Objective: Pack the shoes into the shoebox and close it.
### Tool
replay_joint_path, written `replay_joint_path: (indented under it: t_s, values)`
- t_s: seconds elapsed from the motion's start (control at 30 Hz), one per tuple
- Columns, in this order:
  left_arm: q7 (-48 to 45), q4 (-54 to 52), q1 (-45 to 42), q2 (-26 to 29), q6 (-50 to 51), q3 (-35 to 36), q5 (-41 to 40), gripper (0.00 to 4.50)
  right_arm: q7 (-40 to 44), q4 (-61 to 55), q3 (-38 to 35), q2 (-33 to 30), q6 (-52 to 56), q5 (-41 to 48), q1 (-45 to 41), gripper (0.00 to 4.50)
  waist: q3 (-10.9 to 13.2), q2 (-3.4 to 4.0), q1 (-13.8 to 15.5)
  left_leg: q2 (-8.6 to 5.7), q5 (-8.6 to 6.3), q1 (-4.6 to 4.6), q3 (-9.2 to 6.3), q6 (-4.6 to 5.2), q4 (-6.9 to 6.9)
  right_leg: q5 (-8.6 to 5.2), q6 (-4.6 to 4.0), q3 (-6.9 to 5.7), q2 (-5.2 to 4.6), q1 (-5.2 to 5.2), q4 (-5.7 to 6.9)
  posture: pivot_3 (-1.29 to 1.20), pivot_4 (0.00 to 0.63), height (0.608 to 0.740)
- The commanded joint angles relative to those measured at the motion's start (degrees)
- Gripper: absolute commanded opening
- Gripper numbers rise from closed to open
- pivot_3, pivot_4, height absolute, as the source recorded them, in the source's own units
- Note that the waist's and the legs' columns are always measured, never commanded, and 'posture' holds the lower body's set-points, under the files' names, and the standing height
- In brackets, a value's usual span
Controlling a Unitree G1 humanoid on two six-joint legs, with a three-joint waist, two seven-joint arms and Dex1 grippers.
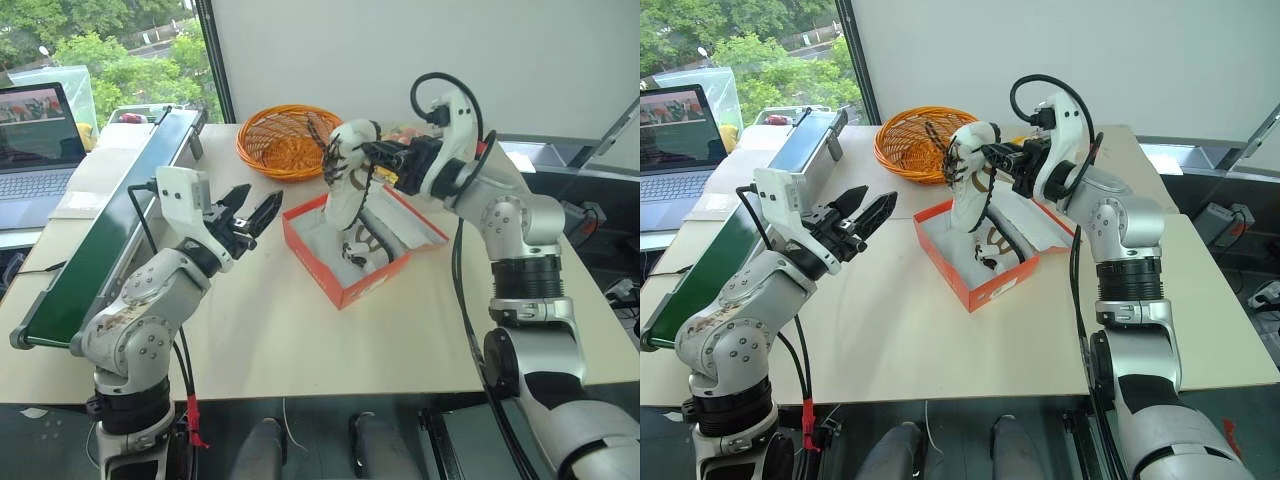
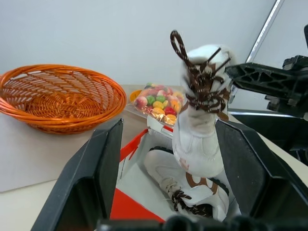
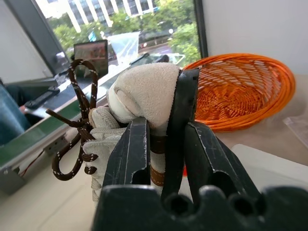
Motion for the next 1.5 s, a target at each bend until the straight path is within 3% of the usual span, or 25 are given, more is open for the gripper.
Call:
replay_joint_path:
  t_s: [0.03,0.67,0.93,1.2,1.27,1.5]
  values:
    - [0.8,-2.8,0.3,0.3,-0.5,0.1,-0.8,3.24,6.0,0.7,3.5,-1.6,-3.3,-3.3,-2.1,0.72,0.0,0.0,0.0,0.0,0.0,0.0,0.0,0.0,0.0,0.0,0.0,0.0,0.0,0.0,0.0,0.0,0.15,0.74]
    - [5.3,-6.7,3.4,-0.2,-0.5,-0.2,-2.1,3.24,20.3,14.9,12.2,-0.6,-12.7,-15.6,-3.4,0.72,0.0,0.0,0.0,0.0,0.0,0.01,-0.01,-0.01,0.01,0.01,0.0,0.0,0.0,0.0,0.0,0.0,0.15,0.74]
    - [5.8,-7.2,4.9,0.0,-1.5,-2.2,-0.5,3.24,19.6,32.1,15.1,4.1,-23.2,-23.7,-6.8,0.72,0.0,0.0,-0.1,0.0,0.01,0.05,0.0,-0.02,0.0,0.02,-0.02,0.01,0.0,0.01,0.02,0.0,0.15,0.74]
    - [6.8,-9.0,5.6,-0.4,-1.5,-3.3,0.1,3.24,15.2,45.8,13.5,7.5,-32.2,-27.8,-10.5,0.72,0.0,0.0,-0.1,0.0,0.02,0.23,0.0,-0.04,0.0,0.04,-0.04,0.01,0.0,0.19,0.03,0.0,0.15,0.74]
    - [6.9,-8.9,5.6,-0.4,-1.6,-3.4,0.2,3.28,13.8,47.7,12.8,8.0,-33.7,-28.3,-10.4,1.61,0.0,0.0,-0.1,0.0,0.02,0.3,0.0,-0.04,0.0,0.04,-0.04,0.01,0.0,0.25,0.04,0.0,0.15,0.74]
    - [6.7,-8.1,4.8,-0.5,-2.2,-3.9,0.7,3.28,12.3,48.1,10.0,8.5,-34.9,-27.5,-10.9,3.9,0.0,0.01,0.0,0.0,0.02,0.28,0.0,-0.05,-0.01,0.04,-0.05,0.01,0.0,0.24,0.02,0.0,0.15,0.74]
